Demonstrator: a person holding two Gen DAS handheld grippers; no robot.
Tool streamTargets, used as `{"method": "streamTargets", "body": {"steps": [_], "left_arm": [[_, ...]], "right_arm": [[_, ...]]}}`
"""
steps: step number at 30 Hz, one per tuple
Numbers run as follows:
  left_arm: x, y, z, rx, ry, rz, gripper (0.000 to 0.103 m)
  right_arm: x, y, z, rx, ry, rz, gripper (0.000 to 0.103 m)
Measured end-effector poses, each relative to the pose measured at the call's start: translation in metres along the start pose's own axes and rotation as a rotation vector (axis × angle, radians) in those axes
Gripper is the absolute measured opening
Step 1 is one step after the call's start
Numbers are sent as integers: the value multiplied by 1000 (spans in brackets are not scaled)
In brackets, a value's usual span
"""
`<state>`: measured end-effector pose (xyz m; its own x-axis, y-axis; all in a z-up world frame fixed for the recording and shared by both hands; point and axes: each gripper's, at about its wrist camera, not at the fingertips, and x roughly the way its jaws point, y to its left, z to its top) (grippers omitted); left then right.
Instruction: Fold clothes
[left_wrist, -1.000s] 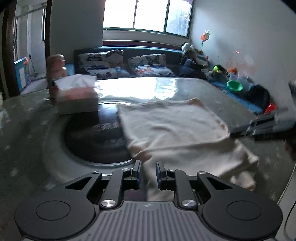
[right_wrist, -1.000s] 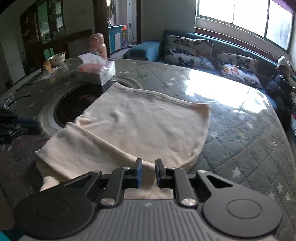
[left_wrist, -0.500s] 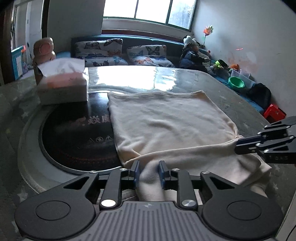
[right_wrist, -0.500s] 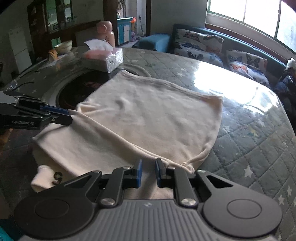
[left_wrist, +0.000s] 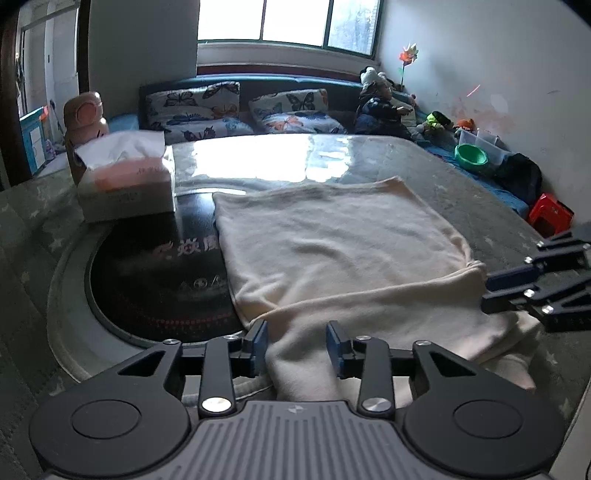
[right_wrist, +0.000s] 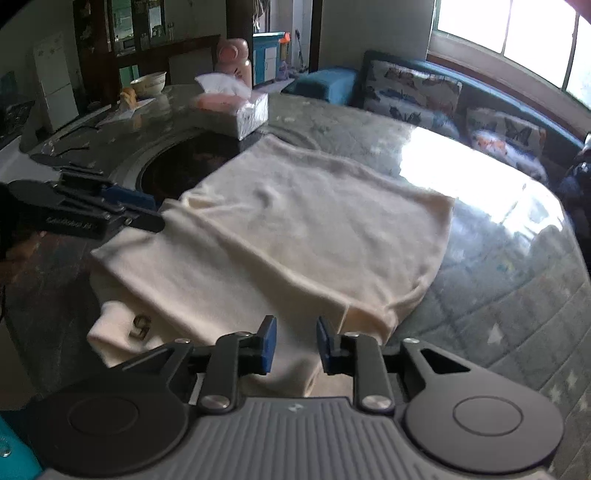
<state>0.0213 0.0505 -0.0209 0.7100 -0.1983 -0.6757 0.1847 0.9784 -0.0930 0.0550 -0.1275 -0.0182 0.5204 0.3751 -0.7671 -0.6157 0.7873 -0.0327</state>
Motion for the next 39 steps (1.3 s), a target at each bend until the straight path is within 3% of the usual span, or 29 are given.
{"method": "streamTargets", "body": {"steps": [2, 9, 15, 24, 28, 32, 36, 39], "left_arm": [[-2, -2, -1, 11, 2, 0, 48], [-7, -11, -6, 50, 8, -1, 49], [-13, -18, -10, 84, 13, -3, 55], [-58, -54, -46, 260, 8, -111, 60], [-57, -69, -59, 339, 22, -118, 60], [-51, -79, -68, 393, 22, -116, 60], [-47, -90, -72, 461, -21, -93, 52], [-45, -93, -71, 484, -47, -88, 31]], "right_arm": [[4, -2, 6, 5, -15, -6, 25], [25, -1, 6, -6, 9, -24, 28], [1, 8, -6, -62, -7, -6, 34], [-20, 19, -36, -130, 4, -16, 37], [-27, 20, -41, -160, 20, -16, 42], [-35, 23, -48, -196, 26, -23, 55], [-39, 26, -59, -244, 42, -32, 58], [-41, 33, -66, -308, 35, -43, 60]]}}
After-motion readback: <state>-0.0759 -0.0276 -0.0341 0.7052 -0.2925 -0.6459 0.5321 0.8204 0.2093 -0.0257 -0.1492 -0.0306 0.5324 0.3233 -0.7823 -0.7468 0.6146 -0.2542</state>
